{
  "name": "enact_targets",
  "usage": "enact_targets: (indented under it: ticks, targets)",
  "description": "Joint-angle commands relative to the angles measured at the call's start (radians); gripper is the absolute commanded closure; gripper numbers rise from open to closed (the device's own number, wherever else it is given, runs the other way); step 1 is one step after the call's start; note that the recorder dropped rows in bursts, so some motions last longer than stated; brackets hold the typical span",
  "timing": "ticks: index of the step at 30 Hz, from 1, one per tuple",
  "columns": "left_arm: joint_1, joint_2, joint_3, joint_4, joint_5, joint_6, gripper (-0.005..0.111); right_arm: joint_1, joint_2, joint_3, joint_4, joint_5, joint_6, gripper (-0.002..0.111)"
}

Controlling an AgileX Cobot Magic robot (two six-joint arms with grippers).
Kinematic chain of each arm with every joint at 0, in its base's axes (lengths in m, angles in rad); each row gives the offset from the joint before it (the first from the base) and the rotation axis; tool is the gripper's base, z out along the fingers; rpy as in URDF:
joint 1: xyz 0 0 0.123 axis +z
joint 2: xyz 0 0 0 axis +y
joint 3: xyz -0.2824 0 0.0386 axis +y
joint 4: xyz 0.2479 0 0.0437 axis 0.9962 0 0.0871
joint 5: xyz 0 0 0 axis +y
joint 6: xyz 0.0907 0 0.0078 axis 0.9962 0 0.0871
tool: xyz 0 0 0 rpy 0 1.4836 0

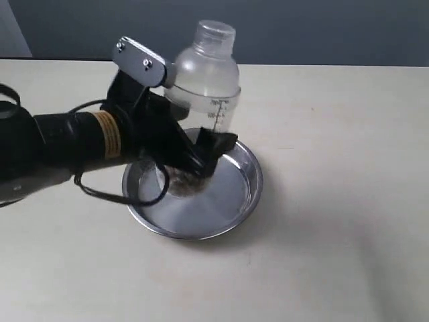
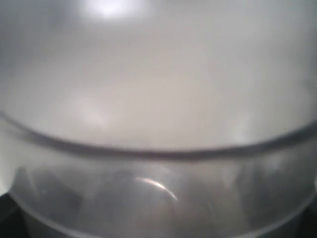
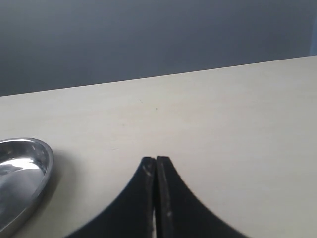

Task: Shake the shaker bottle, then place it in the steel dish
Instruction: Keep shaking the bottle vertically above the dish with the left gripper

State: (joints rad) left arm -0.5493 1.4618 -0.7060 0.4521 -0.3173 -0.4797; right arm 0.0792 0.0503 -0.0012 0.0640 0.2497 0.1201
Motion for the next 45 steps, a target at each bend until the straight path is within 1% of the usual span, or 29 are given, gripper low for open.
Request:
enact_targets:
  ticks: [1, 3, 6, 9, 12, 13, 14, 16, 18, 19, 21, 22, 24, 25, 27, 28, 30, 31, 33, 35, 36, 37, 38, 39, 40, 41, 42, 43, 45]
  targets:
    - [0.014, -0.166, -0.198, -0.058, -0.079, 0.073, 0.106, 0.002, 0.002, 0.001, -0.005, -0.014, -0.004, 0.109]
    - [0.014, -0.182, -0.228, -0.063, 0.007, 0.073, 0.106, 0.002, 0.002, 0.001, -0.005, -0.014, -0.004, 0.109]
    - [0.009, -0.108, -0.135, -0.068, 0.129, 0.029, 0.106, 0.002, 0.002, 0.001, -0.005, -0.014, -0.004, 0.109]
    - [0.009, -0.029, -0.060, -0.135, 0.033, -0.011, 0.106, 0.002, 0.002, 0.001, -0.005, -0.014, -0.004, 0.109]
    - [0.009, -0.104, -0.137, -0.102, -0.132, -0.007, 0.106, 0.002, 0.002, 0.001, -0.005, -0.014, -0.004, 0.109]
    - [0.009, -0.140, -0.177, -0.099, -0.129, 0.018, 0.106, 0.002, 0.002, 0.001, -0.005, -0.014, -0.004, 0.109]
    - [0.009, -0.162, -0.216, -0.099, -0.099, 0.050, 0.106, 0.002, 0.002, 0.001, -0.005, -0.014, -0.004, 0.109]
    - [0.008, -0.180, -0.254, -0.103, 0.052, 0.061, 0.106, 0.002, 0.002, 0.001, -0.005, -0.014, -0.004, 0.109]
    - [-0.002, -0.128, -0.183, -0.106, 0.181, 0.029, 0.106, 0.002, 0.002, 0.001, -0.005, -0.014, -0.004, 0.109]
    - [-0.002, -0.096, -0.125, -0.118, 0.186, 0.020, 0.106, 0.002, 0.002, 0.001, -0.005, -0.014, -0.004, 0.109]
    - [-0.002, -0.052, -0.051, -0.141, 0.111, 0.012, 0.106, 0.002, 0.002, 0.001, -0.005, -0.014, -0.004, 0.109]
    - [0.000, -0.066, -0.051, -0.133, 0.067, 0.015, 0.106, 0.002, 0.002, 0.001, -0.005, -0.014, -0.004, 0.109]
    - [0.000, -0.147, -0.123, -0.112, -0.027, 0.043, 0.106, 0.002, 0.002, 0.001, -0.005, -0.014, -0.004, 0.109]
    - [0.000, -0.180, -0.168, -0.110, -0.031, 0.058, 0.106, 0.002, 0.002, 0.001, -0.005, -0.014, -0.004, 0.109]
    - [-0.002, -0.217, -0.235, -0.112, 0.049, 0.051, 0.106, 0.002, 0.002, 0.001, -0.009, -0.014, -0.004, 0.109]
    - [-0.002, -0.212, -0.220, -0.112, 0.093, 0.036, 0.106, 0.002, 0.002, 0.001, -0.009, -0.014, -0.004, 0.109]
    - [-0.002, -0.142, -0.102, -0.122, 0.147, -0.009, 0.106, 0.002, 0.002, 0.001, -0.009, -0.014, -0.004, 0.109]
    - [-0.002, -0.089, -0.043, -0.132, 0.126, -0.018, 0.106, 0.002, 0.002, 0.001, -0.009, -0.014, -0.004, 0.109]
    - [0.000, -0.035, 0.044, -0.167, 0.008, -0.018, 0.106, 0.002, 0.002, 0.001, -0.009, -0.014, -0.004, 0.109]
    - [0.000, -0.091, 0.025, -0.142, -0.101, -0.009, 0.106, 0.002, 0.002, 0.001, -0.009, -0.014, -0.004, 0.109]
    - [0.000, -0.184, -0.067, -0.115, -0.115, 0.042, 0.106, 0.002, 0.002, 0.001, -0.009, -0.014, -0.004, 0.109]
    - [0.000, -0.205, -0.108, -0.122, -0.079, 0.061, 0.106, 0.002, 0.002, 0.001, -0.009, -0.016, -0.004, 0.109]
    - [-0.004, -0.200, -0.100, -0.124, 0.043, 0.051, 0.106, 0.002, 0.002, 0.001, -0.009, -0.016, -0.004, 0.109]
    - [-0.009, -0.174, -0.067, -0.124, 0.075, 0.038, 0.106, 0.002, 0.002, 0.001, -0.009, -0.016, -0.004, 0.109]
    - [-0.012, -0.074, 0.036, -0.136, 0.038, 0.034, 0.106, 0.002, 0.002, 0.001, -0.009, -0.016, -0.004, 0.109]
    - [-0.012, -0.045, 0.057, -0.143, -0.007, 0.034, 0.106, 0.002, 0.002, 0.001, -0.009, -0.016, -0.004, 0.109]
    - [-0.001, -0.081, 0.030, -0.141, -0.083, 0.044, 0.106, 0.002, 0.002, 0.001, -0.009, -0.016, -0.004, 0.109]
    - [-0.001, -0.155, -0.056, -0.141, -0.098, 0.102, 0.106, 0.002, 0.002, 0.001, -0.009, -0.016, -0.004, 0.109]
    - [-0.001, -0.206, -0.174, -0.187, 0.020, 0.164, 0.106, 0.002, 0.002, 0.001, -0.009, -0.016, -0.004, 0.109]
